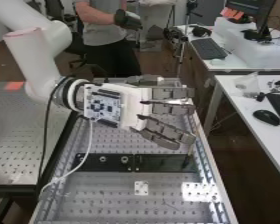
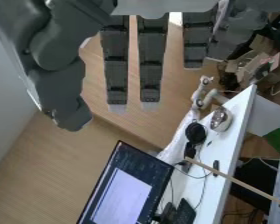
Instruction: Grab the chopstick and place it in the clear container
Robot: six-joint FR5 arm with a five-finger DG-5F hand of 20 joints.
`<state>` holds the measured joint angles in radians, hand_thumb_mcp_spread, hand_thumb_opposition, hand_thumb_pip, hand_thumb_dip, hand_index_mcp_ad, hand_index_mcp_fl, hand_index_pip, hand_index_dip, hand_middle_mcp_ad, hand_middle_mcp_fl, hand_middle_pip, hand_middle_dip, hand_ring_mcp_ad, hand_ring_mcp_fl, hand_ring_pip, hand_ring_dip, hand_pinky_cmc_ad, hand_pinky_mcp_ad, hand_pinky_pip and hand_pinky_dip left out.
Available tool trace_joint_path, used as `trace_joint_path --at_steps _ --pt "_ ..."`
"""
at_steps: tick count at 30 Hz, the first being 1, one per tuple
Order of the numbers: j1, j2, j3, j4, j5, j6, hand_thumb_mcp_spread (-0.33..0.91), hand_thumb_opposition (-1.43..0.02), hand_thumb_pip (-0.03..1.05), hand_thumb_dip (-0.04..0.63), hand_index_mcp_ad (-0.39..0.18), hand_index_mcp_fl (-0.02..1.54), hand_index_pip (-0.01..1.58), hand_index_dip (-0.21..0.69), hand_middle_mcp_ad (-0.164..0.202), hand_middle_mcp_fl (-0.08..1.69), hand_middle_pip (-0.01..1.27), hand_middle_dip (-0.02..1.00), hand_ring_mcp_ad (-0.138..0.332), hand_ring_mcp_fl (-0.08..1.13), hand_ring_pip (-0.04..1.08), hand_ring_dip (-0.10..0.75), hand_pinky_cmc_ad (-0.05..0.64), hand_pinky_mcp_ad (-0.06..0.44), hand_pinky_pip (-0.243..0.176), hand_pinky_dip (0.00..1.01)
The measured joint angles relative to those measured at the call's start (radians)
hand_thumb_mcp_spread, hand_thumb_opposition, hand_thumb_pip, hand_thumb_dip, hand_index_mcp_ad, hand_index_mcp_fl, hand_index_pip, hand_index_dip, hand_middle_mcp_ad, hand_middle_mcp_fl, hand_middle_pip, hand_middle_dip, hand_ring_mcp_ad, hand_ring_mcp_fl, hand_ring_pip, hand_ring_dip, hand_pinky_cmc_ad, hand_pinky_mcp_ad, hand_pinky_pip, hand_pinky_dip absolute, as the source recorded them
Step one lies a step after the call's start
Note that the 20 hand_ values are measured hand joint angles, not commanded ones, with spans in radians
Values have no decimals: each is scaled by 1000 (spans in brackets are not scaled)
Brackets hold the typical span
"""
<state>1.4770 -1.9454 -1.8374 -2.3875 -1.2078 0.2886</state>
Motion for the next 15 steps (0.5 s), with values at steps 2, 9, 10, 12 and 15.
trace_joint_path --at_steps 2,9,10,12,15 --pt "-2 -20 17 1 13 24 316 -775 796 316 -89 555 454 281 51 529 122 550 222 112 91 120 260 197 -140 213" --pt "-10 -59 66 -20 13 45 319 -803 794 321 -93 625 447 241 51 586 126 557 225 126 101 147 257 202 -138 209" --pt "-13 -68 80 -35 3 49 316 -803 791 328 -93 625 431 239 51 585 126 557 225 126 101 148 255 202 -140 213" --pt "-18 -83 105 -67 -21 61 316 -803 789 330 -98 620 393 234 51 609 126 557 225 145 99 150 255 202 -138 213" --pt "-30 -111 149 -124 -77 89 316 -803 785 328 -101 620 337 234 51 627 126 557 225 143 96 150 260 202 -138 213"
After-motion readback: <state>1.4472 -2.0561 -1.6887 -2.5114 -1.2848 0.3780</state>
